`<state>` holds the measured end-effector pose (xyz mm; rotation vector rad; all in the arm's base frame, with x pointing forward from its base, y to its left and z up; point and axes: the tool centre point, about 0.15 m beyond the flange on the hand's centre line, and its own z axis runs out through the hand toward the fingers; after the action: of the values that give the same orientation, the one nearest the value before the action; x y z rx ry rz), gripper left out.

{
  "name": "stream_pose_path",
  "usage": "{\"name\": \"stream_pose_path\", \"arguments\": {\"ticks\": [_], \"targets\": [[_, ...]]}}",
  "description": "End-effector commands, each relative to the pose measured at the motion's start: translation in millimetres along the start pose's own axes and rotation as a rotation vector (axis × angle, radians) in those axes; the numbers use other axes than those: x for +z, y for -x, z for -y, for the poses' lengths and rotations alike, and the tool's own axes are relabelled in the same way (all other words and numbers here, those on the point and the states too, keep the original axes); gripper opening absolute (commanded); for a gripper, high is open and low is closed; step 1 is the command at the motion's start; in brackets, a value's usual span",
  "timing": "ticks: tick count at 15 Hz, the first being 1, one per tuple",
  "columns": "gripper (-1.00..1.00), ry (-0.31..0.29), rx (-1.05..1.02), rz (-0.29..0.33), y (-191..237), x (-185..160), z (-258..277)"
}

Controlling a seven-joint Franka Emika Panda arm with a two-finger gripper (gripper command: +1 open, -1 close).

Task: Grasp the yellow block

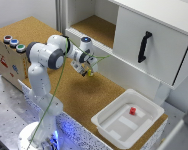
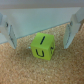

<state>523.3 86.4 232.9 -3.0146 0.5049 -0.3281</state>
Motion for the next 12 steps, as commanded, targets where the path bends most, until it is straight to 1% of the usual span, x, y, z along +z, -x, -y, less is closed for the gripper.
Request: {"name": "stream_pose_path", "arguments": {"ticks": [1,2,7,8,12], "targets": [[1.00,0.165,0.054,0.016,-21.4,11.8,13.1],[1.00,0.158,0.055,0.018,-19.2,15.1,13.9],[1.00,0.176,0.031,0.020,-16.8,20.9,12.7],[-1.00,0.176,0.027,0.018,-17.4,21.0,13.2],[-1.00,0.180,0.017,0.012,-18.2,22.4,13.8]]}}
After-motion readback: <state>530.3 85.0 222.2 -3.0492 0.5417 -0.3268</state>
